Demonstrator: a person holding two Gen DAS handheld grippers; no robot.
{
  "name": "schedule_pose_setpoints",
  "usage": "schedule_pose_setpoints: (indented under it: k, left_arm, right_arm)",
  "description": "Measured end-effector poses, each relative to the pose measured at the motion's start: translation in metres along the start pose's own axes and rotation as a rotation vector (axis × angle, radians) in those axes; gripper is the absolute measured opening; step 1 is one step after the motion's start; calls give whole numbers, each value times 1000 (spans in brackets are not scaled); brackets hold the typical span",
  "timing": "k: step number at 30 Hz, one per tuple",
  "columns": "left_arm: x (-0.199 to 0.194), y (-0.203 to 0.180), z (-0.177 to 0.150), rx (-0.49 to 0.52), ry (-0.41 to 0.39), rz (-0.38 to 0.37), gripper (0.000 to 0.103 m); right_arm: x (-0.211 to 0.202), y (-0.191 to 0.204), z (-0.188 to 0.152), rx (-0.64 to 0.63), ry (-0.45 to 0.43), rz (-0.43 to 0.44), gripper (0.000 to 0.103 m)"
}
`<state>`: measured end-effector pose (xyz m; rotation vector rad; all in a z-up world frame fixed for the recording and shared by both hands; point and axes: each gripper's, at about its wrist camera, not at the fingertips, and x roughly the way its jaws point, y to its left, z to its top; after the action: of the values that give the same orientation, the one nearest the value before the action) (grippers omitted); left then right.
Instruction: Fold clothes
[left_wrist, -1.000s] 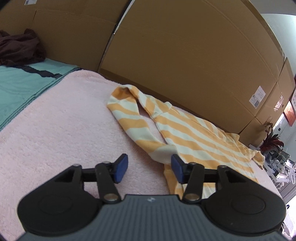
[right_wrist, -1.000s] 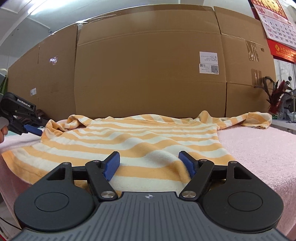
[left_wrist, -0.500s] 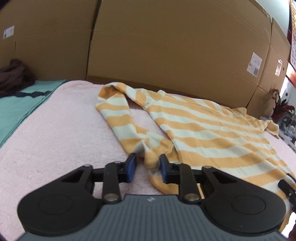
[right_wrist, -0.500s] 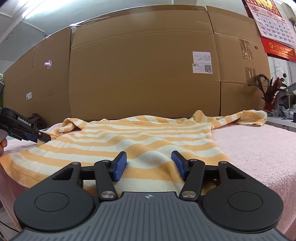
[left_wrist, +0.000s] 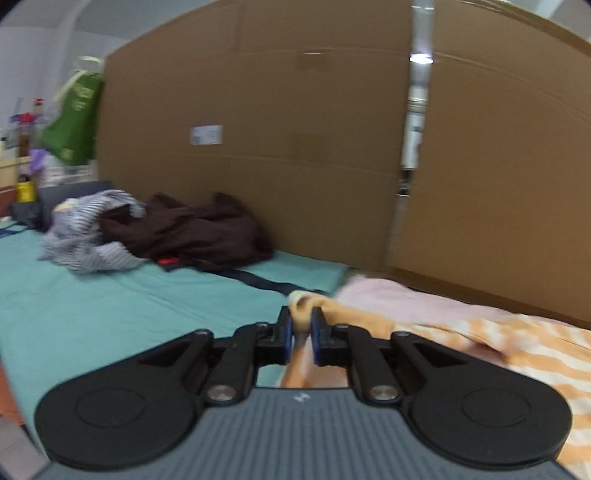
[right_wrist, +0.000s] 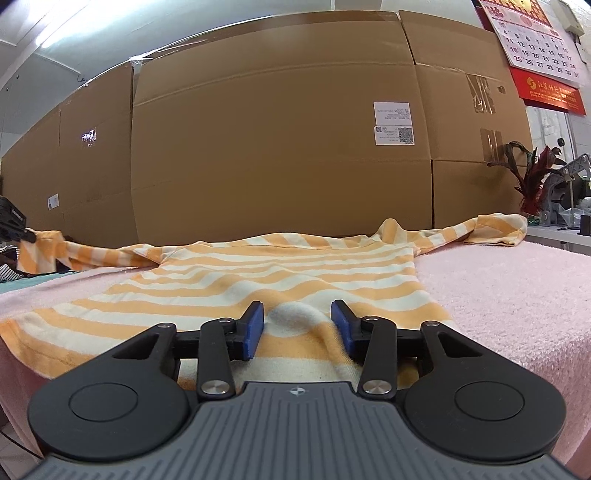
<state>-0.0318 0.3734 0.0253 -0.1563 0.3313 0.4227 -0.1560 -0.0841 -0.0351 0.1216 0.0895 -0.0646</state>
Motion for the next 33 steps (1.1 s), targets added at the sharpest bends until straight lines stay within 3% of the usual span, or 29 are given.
schedule_pose_setpoints:
  k: [2, 3, 4, 6, 8, 10, 12, 16, 19, 21, 24, 26, 28, 30, 31, 32, 33]
  left_arm:
    - [8, 22, 7, -32, 17, 173, 35]
    - [9, 34, 8, -69, 11, 254, 50]
    - [7, 46, 9, -109, -6, 312, 54]
    - [0, 61, 11, -172, -38, 363, 54]
    - [-4, 63, 12, -196, -48, 342, 54]
    - [-7, 49, 11, -178, -36, 249, 54]
    - [-5, 20, 5, -121, 11, 86, 54]
    - [-8, -55, -21, 74, 205, -370, 55]
    - [-17, -93, -43, 146, 325, -617, 58]
    - [-21, -105, -54, 173, 375, -679, 62]
    - [-33, -111, -61, 218, 358, -733, 69]
    - [-37, -113, -62, 215, 383, -811, 69]
    - [-43, -116, -65, 203, 429, -901, 69]
    - [-54, -125, -74, 237, 414, -921, 68]
    - [-59, -129, -78, 271, 385, -909, 64]
    - [-61, -131, -81, 284, 365, -898, 51]
    - [-61, -132, -83, 285, 352, -887, 43]
  right_arm:
    - [0, 0, 0, 3, -1, 2, 44]
    - [0, -1, 0, 3, -1, 3, 44]
    - [0, 0, 0, 2, -1, 4, 45]
    - [1, 0, -1, -1, -2, 6, 46]
    - [1, 1, -1, -4, -1, 8, 49]
    - [2, 2, -1, -8, -1, 11, 53]
    - [3, 3, -1, -11, 0, 14, 56]
    - [5, 5, 2, -42, 30, 21, 56]
    - [3, -1, 10, -56, 74, 32, 50]
    - [-2, -13, 16, -21, 66, -16, 50]
    - [-10, -41, 24, 67, 77, -106, 53]
    - [-13, -60, 26, 120, 152, -102, 52]
    - [-17, -63, 27, 97, 168, -79, 49]
    - [-17, -56, 26, 23, 185, -63, 49]
    - [-17, -50, 24, -19, 183, -68, 47]
    - [-16, -45, 21, -53, 178, -70, 44]
    - [-16, -41, 19, -70, 166, -66, 30]
